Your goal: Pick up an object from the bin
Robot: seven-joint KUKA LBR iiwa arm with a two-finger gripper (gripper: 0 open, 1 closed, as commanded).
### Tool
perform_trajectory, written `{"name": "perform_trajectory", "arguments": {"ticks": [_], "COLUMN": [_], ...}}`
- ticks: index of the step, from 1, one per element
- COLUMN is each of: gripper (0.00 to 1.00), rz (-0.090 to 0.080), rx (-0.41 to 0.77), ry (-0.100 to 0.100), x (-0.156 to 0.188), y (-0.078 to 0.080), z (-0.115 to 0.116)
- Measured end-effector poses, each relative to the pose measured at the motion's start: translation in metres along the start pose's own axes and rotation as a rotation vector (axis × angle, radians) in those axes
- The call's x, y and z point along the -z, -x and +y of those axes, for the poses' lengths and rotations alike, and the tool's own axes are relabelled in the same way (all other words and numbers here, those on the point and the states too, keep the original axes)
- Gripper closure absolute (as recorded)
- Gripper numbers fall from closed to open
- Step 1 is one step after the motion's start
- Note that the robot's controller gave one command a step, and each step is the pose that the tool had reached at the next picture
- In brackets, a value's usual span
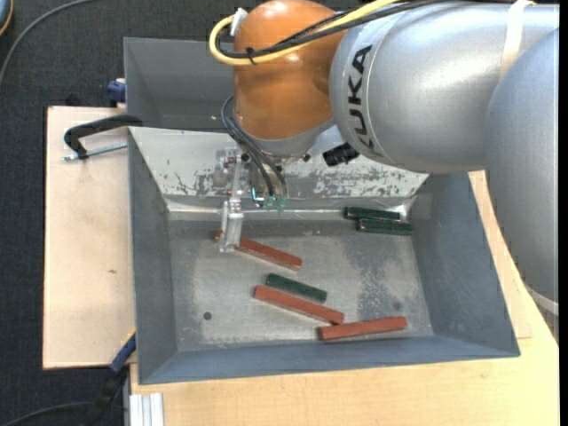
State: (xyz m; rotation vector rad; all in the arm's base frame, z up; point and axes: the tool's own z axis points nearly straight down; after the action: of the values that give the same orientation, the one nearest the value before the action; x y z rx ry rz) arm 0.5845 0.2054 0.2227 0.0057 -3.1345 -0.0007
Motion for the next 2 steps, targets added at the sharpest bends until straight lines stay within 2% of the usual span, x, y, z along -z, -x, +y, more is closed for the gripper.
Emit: {"name": "perform_trajectory", "arguments": {"ticks": [1,2], "gripper": [0.0,0.0], "rz": [0.001,-0.015], "rx": [-0.133,-0.185], "ry": [-0.002,0.004], "x": [-0.157,-0.12], "y": [0.002,0.005], "z": [-0.067,-0.074]}}
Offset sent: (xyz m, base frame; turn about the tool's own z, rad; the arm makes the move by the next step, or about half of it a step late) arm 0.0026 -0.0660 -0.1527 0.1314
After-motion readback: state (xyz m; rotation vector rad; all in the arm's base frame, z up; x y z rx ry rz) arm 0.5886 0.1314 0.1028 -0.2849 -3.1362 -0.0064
